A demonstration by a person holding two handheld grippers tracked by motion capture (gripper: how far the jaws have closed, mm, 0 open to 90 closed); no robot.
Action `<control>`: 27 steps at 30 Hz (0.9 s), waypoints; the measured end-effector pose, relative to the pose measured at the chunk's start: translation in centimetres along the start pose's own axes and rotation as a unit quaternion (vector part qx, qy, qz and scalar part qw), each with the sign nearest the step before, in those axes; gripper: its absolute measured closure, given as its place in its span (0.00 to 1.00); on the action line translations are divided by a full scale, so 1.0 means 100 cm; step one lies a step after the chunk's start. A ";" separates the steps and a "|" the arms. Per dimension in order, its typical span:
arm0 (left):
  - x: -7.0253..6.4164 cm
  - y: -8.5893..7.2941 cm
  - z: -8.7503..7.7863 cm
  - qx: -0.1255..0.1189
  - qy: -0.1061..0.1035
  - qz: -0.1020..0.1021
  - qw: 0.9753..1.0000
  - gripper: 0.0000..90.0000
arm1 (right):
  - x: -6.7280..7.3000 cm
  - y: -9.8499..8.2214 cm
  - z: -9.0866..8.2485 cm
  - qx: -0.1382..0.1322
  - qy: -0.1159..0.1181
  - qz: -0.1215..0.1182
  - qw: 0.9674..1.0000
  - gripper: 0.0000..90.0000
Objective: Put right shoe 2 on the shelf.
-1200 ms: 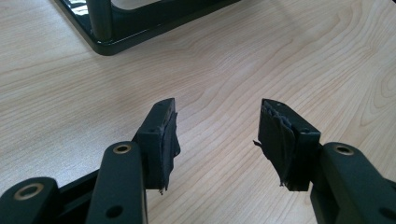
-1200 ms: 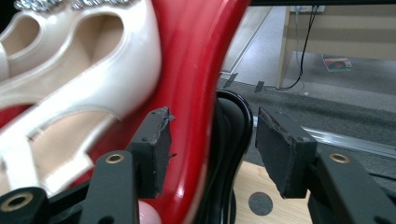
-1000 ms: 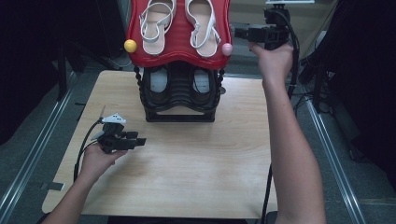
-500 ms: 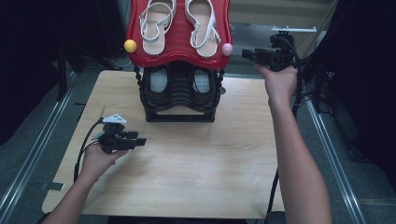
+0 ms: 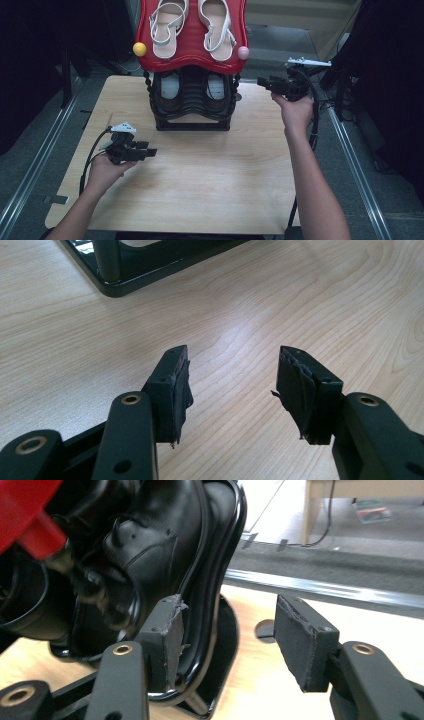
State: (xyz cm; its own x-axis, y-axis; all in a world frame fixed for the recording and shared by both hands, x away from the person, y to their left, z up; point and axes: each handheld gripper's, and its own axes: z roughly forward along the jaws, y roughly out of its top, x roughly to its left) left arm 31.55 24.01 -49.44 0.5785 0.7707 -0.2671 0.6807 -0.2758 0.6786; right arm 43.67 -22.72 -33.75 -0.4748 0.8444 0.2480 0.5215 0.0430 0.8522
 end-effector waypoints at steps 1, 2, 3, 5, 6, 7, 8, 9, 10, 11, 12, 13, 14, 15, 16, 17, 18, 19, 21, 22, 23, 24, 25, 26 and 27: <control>0.000 0.000 0.000 0.001 0.000 -0.001 1.000 0.53 | 0.000 -0.004 0.000 -0.002 0.005 0.003 1.000 0.52; 0.000 0.000 0.000 0.002 0.000 -0.001 1.000 0.53 | 0.001 -0.010 0.000 -0.007 0.009 0.001 1.000 0.52; 0.000 0.000 0.000 0.002 0.000 -0.001 1.000 0.53 | 0.001 -0.013 0.000 -0.007 0.011 -0.001 1.000 0.52; 0.001 0.000 0.000 0.003 0.001 0.000 1.000 0.53 | 0.002 -0.021 0.000 -0.008 0.012 -0.003 1.000 0.52; 0.001 0.000 0.000 0.003 0.001 0.000 1.000 0.53 | 0.002 -0.025 0.000 -0.006 0.013 -0.003 1.000 0.52; 0.000 0.000 0.001 0.003 0.000 0.000 1.000 0.53 | 0.002 -0.028 0.001 -0.004 0.013 -0.004 1.000 0.52; 0.000 0.000 0.001 0.003 0.001 0.001 1.000 0.53 | 0.001 -0.033 0.001 -0.002 0.012 -0.005 1.000 0.52; 0.000 0.000 0.001 0.003 0.000 0.002 1.000 0.53 | 0.000 -0.036 0.001 0.000 0.013 -0.005 1.000 0.52; 0.000 0.000 0.001 0.003 0.000 0.002 1.000 0.53 | 0.000 -0.039 0.002 0.003 0.013 -0.004 1.000 0.52; 0.000 0.000 0.001 0.003 0.000 0.002 1.000 0.53 | -0.001 -0.044 0.002 0.004 0.012 -0.006 1.000 0.52; 0.000 0.000 0.001 0.003 0.001 0.002 1.000 0.53 | -0.001 -0.047 0.003 0.007 0.011 -0.005 1.000 0.52; 0.000 0.000 0.001 0.003 0.001 0.001 1.000 0.53 | -0.002 -0.050 0.003 0.010 0.011 -0.006 1.000 0.52; 0.000 0.000 0.001 0.004 0.001 0.001 1.000 0.53 | -0.003 -0.054 0.004 0.011 0.009 -0.007 1.000 0.52; 0.001 0.000 0.001 0.004 0.001 0.002 1.000 0.53 | -0.004 -0.057 0.005 0.011 0.008 -0.010 1.000 0.52; 0.001 0.000 0.001 0.004 0.001 0.002 1.000 0.53 | -0.004 -0.060 0.005 0.012 0.006 -0.010 1.000 0.52; 0.001 0.000 0.001 0.004 0.002 0.001 1.000 0.52 | -0.005 -0.062 0.006 0.013 0.004 -0.013 1.000 0.52; 0.001 0.000 0.001 0.004 0.002 0.001 1.000 0.52 | -0.005 -0.064 0.007 0.013 0.001 -0.018 1.000 0.52; 0.001 0.000 0.001 0.004 0.001 -0.001 1.000 0.52 | -0.006 -0.068 0.007 0.011 0.002 -0.020 1.000 0.52; 0.001 0.000 0.001 0.004 0.002 0.000 1.000 0.52 | -0.008 -0.076 0.010 0.012 0.006 -0.013 1.000 0.53; 0.001 0.000 0.001 0.004 0.002 0.000 1.000 0.52 | -0.009 -0.079 0.011 0.014 0.008 -0.011 1.000 0.53; 0.002 0.000 0.001 0.005 0.002 0.000 1.000 0.52 | -0.010 -0.083 0.012 0.014 0.008 -0.010 1.000 0.53; 0.002 0.000 0.001 0.005 0.002 0.000 1.000 0.52 | -0.010 -0.085 0.012 0.015 0.008 -0.008 1.000 0.54; 0.002 0.000 0.001 0.005 0.002 0.000 1.000 0.52 | -0.011 -0.089 0.013 0.017 0.009 -0.007 1.000 0.54; 0.002 0.000 0.001 0.005 0.002 0.000 1.000 0.52 | -0.011 -0.092 0.014 0.021 0.009 -0.006 1.000 0.54; 0.002 0.000 0.001 0.006 0.002 0.000 1.000 0.52 | -0.011 -0.096 0.015 0.021 0.006 -0.007 1.000 0.54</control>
State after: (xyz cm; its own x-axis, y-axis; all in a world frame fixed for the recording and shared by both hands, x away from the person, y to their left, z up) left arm 31.68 24.07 -49.59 0.5771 0.7731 -0.2631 0.6857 -0.2837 0.6703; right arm 40.28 -23.29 -42.87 -0.4906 0.8375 0.2407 0.5436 0.0782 0.8357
